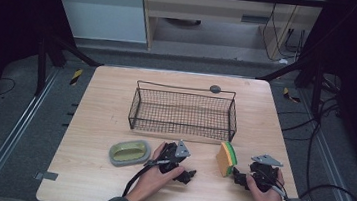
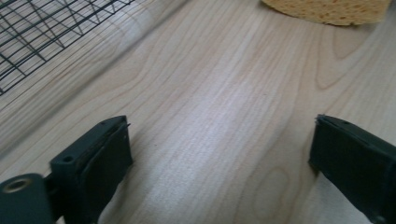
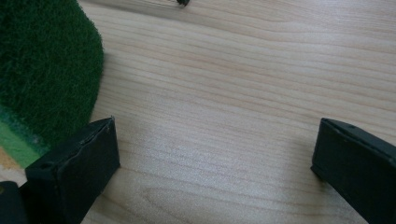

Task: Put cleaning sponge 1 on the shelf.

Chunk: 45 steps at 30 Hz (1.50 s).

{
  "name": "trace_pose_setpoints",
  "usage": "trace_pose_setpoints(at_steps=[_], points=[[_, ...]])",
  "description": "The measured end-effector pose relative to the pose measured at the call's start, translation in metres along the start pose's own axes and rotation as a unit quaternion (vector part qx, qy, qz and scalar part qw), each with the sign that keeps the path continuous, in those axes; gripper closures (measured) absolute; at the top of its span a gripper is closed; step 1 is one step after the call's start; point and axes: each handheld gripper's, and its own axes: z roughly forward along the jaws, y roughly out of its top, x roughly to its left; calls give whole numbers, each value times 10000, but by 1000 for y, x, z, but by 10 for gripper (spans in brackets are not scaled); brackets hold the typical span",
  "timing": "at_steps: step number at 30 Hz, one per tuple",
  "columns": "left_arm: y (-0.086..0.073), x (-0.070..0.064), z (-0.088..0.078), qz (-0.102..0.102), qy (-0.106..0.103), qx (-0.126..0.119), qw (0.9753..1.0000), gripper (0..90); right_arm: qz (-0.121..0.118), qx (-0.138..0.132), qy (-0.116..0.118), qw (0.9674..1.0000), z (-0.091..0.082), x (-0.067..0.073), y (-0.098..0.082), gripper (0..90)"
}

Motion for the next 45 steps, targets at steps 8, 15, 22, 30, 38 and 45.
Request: trace_pose_setpoints(at_steps=[8,15,22,30,38,45], points=[[22,-8,-30,720,41,11,9974,59,20,-4,17,10000,-1,1,-1,9],[32,-1,-60,1030,121,318,9941,57,-92,0,130,9999,0,-1,0,9],[29,29,-90,1046,299,827,9906,43,-134,7,151,9998,0,-1,0,8],[24,59,-129,929,554,980,9893,36,-155,3,151,9998,0,-1,0,8],[25,80,-158,971,845,1291,9832,63,-180,2,164,9997,0,-2,0,8],[26,91,-170,1205,946,1720,9731,91,-213,17,223,9995,0,-3,0,6]])
